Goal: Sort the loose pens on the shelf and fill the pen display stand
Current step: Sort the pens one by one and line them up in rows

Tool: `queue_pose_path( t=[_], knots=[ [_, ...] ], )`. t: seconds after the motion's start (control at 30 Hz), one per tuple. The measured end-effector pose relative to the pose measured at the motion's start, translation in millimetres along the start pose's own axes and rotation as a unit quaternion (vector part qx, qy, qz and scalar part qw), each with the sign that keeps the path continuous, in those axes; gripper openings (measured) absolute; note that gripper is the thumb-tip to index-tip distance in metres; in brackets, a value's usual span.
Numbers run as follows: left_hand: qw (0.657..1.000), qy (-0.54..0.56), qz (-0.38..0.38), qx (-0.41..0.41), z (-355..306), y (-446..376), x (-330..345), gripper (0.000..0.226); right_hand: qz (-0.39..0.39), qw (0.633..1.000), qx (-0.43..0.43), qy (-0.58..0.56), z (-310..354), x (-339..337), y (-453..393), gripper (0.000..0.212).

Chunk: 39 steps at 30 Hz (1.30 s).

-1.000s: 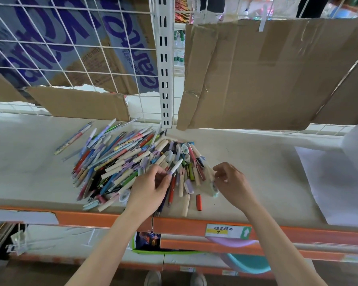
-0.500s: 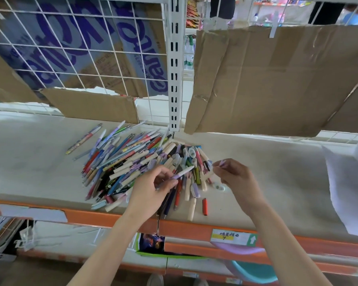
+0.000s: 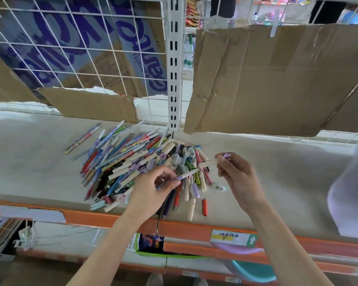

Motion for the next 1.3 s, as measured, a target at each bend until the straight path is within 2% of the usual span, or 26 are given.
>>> queue_pose_path(
  t=[0.07, 0.17, 0.3, 0.4, 0.6, 0.77, 0.87, 0.93, 1.0, 1.07, 1.17, 1.23, 1.3],
  knots=[
    [1.0, 0.003, -0.001, -0.003, 0.7, -0.3, 0.2, 0.009, -0.008, 1.0, -0.006, 0.005, 0.5, -2.6, -1.7, 0.011],
    [1.0, 0.004, 0.0, -0.006, 2.4, -0.8, 0.0, 0.009, -0.02, 1.0, -0.008, 0.007, 1.3, -9.0, -3.1, 0.016],
    [0.999, 0.023, 0.021, 0.02, -9.5, -0.9, 7.3, 0.013, 0.037, 0.999, 0.005, 0.035, -2.0, 11.1, 3.9, 0.017],
    [0.998, 0.051, 0.04, 0.012, -13.1, 0.2, 16.8, 0.005, 0.059, 0.997, 0.042, -0.009, -12.6, 32.1, 11.8, 0.023],
    [0.996, 0.068, 0.022, -0.045, -1.6, -2.1, 24.9, 0.023, -0.009, 0.999, 0.021, 0.035, -14.4, 37.8, 14.9, 0.021],
    [0.997, 0.062, -0.011, -0.038, -7.4, -6.7, 30.1, 0.017, -0.046, 0.998, 0.025, 0.029, -12.5, 37.0, 13.3, 0.023],
    [0.997, 0.065, -0.007, -0.03, -19.5, -14.9, 39.0, 0.015, -0.02, 0.998, 0.043, 0.036, -16.6, 45.2, 12.1, 0.021],
    [0.998, 0.062, 0.0, -0.015, -27.9, -21.4, 41.0, 0.012, -0.014, 0.997, 0.04, 0.063, -10.6, 41.4, 4.3, 0.021],
    [0.999, 0.044, 0.004, 0.004, -30.4, -25.1, 38.2, 0.006, -0.044, 0.99, 0.008, 0.134, 9.2, 16.4, -13.2, 0.023],
    [1.0, 0.002, -0.001, 0.014, -24.5, -25.7, 31.1, 0.004, -0.081, 0.952, -0.037, 0.294, 30.3, -24.2, -33.0, 0.022],
    [0.998, -0.066, -0.011, 0.009, -11.5, -24.9, 22.2, 0.01, -0.103, 0.831, -0.025, 0.547, 30.7, -80.7, -49.0, 0.026],
    [0.996, -0.086, -0.021, 0.013, -7.7, -23.8, 19.2, 0.011, -0.078, 0.753, 0.003, 0.653, 11.4, -101.9, -53.7, 0.029],
    [0.994, -0.101, -0.028, 0.022, -7.5, -22.5, 18.5, 0.012, -0.052, 0.709, 0.031, 0.703, -8.5, -114.1, -54.6, 0.033]
  ],
)
Point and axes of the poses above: each hand's wrist, its own y-axis away from the middle knuckle, its own x-axis out of the palm, z = x × y, the point moved 9 cm from there along -y, towards the middle knuckle, and after that the axes turned 4 degrees about -x, right-handed, at the moved point
